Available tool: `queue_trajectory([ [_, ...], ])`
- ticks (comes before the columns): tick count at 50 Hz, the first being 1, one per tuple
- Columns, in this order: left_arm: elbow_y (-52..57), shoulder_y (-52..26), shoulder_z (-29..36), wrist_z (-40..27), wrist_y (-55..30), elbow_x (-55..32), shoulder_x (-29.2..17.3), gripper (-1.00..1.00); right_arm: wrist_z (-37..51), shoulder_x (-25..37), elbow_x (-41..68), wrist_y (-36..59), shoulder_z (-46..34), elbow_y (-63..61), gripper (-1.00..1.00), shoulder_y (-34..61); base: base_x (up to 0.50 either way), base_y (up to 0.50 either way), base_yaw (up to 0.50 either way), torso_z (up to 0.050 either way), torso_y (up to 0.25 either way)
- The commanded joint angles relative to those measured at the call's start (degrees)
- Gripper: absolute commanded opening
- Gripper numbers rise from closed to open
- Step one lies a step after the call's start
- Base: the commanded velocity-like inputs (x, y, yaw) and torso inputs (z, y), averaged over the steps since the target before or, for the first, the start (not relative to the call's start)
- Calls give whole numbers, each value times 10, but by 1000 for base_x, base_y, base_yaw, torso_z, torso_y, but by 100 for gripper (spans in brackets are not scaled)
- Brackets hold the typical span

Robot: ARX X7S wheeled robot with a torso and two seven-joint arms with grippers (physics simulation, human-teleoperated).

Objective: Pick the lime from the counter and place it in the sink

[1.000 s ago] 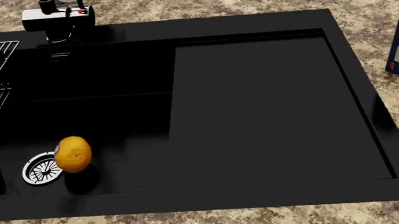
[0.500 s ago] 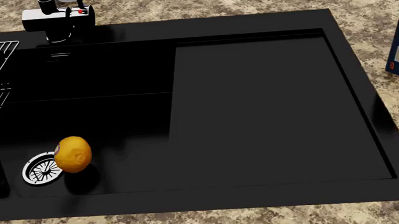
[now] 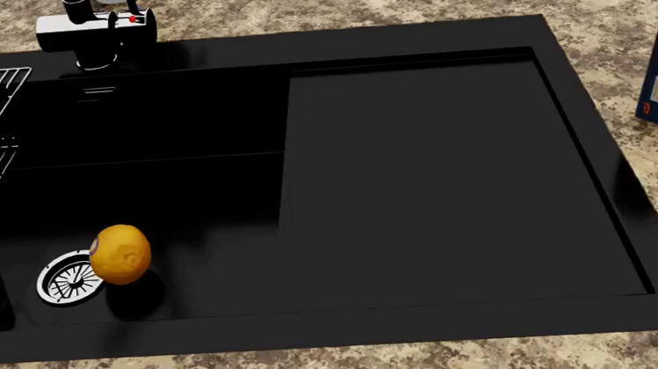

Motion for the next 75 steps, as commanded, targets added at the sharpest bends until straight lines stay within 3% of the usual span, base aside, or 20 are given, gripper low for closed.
queue_trajectory([
  [1, -2, 0, 1, -1, 1, -1, 0, 100, -13, 7, -26, -5, -3, -33, -100, -3, 0, 0, 0, 0, 0],
  [8, -1, 1, 1, -3, 1, -3, -1, 100, 18, 26, -11, 0, -34, -58, -100, 32, 0, 0, 0, 0, 0],
  [11, -1, 2, 1, -3, 1, -3, 0, 100, 57, 64, 11, 28, -122, -65, -100, 111, 0, 0, 0, 0, 0],
  [17, -2, -2, 2, -2, 0, -5, -1, 100, 45, 74, 43, 45, -231, -63, -100, 266, 0, 0, 0, 0, 0],
  [26, -5, -1, 5, -3, 5, -5, -1, 100, 41, 32, 129, 58, -340, 13, -100, 429, 0, 0, 0, 0, 0],
  [35, 2, 1, 2, -4, 3, -8, -3, 100, -9, -29, 81, 76, -413, 67, -100, 527, 0, 0, 0, 0, 0],
  [45, -1, 3, 5, -4, 7, -9, -3, 100, -167, -121, -62, 53, -515, 182, -100, 619, 0, 0, 0, 0, 0],
  [62, -11, -4, 14, -4, 13, -11, 1, 100, -468, -297, -277, -75, -716, 493, -100, 785, 0, 0, 0, 0, 0],
  [72, -8, -14, 21, -7, 8, -12, 1, 100, -655, -449, -385, -224, -800, 812, -100, 892, 0, 0, 0, 0, 0],
  [73, -8, -14, 21, -7, 8, -13, 1, 100, -668, -460, -389, -237, -806, 838, -100, 899, 0, 0, 0, 0, 0],
  [75, -13, -13, 22, -7, 14, -11, 2, 100, -665, -463, -300, -276, -892, 864, -100, 911, 0, 0, 0, 0, 0],
])
